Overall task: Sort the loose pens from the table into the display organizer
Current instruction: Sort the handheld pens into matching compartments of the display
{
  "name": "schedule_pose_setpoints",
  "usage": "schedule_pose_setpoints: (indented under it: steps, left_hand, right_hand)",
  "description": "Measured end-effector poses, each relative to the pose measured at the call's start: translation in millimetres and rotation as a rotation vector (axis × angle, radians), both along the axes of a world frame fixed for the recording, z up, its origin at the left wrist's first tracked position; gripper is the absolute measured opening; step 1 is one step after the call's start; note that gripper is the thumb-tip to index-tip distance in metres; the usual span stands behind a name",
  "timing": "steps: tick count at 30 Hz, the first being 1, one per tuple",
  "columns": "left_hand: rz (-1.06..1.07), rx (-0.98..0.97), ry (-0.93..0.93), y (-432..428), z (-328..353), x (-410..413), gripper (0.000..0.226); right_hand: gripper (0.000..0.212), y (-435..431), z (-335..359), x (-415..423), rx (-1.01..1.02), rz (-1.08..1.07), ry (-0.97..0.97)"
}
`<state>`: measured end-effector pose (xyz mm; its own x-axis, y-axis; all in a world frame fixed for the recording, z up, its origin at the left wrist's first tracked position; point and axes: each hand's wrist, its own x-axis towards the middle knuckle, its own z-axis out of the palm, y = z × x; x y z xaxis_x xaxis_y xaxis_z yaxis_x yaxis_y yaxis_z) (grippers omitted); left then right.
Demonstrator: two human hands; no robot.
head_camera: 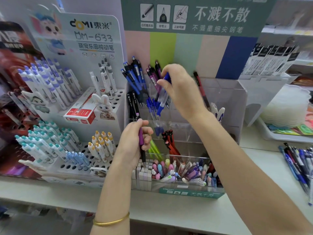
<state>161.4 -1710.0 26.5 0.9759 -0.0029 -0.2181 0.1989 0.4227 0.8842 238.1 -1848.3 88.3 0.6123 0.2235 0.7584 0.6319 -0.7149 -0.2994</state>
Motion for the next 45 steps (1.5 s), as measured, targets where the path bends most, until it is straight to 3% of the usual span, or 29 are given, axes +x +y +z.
schedule_pose_setpoints:
  steps: [6, 13, 17, 19, 23, 26, 30, 35, 37, 39, 42, 45]
  left_hand:
    - [0.005, -0.128, -0.009, 3, 2, -1, 0.022]
    - [-0.019, 0.013, -0.069, 4, 6, -2, 0.025]
    - [-0.040, 0.042, -0.086, 6, 7, 0, 0.027]
    - [-0.037, 0.049, -0.097, 7, 7, 0, 0.026]
    - [-0.014, 0.040, -0.118, 8, 7, 2, 0.026]
    - [0.007, 0.020, -0.119, 9, 7, 4, 0.026]
    - [0.038, -0.001, -0.112, 7, 7, 7, 0.025]
    - [0.049, 0.001, -0.120, 8, 5, 9, 0.025]
    - [0.059, 0.010, -0.123, 7, 4, 9, 0.023]
    - [0.074, 0.007, -0.120, 5, 5, 9, 0.023]
    - [0.083, -0.002, -0.126, 4, 8, 9, 0.018]
    - [0.091, 0.011, -0.155, 4, 11, 11, 0.015]
  right_hand:
    - [0.021, 12, -26, 4, -0.152, 0.010, 0.030]
    - [0.028, 31, -38, 3, -0.233, -0.203, 0.066]
    - [0.031, 27, -29, -2, -0.424, -0.278, 0.310]
    - [0.032, 22, -25, -5, -0.376, -0.198, 0.410]
    - [0.042, 14, -19, -13, -0.096, 0.041, 0.530]
    - [0.043, 11, -22, -17, 0.063, -0.012, 0.474]
    - [0.035, 16, -42, -16, 0.042, -0.063, 0.376]
    - [0.057, 19, -49, -19, 0.060, -0.014, 0.358]
    - [0.046, 21, -51, -22, 0.133, 0.004, 0.368]
    - [0.031, 22, -56, -23, 0.044, -0.012, 0.303]
    - [0.028, 21, -59, -24, -0.036, -0.044, 0.278]
    - [0.019, 17, -46, -28, 0.167, -0.042, 0.271]
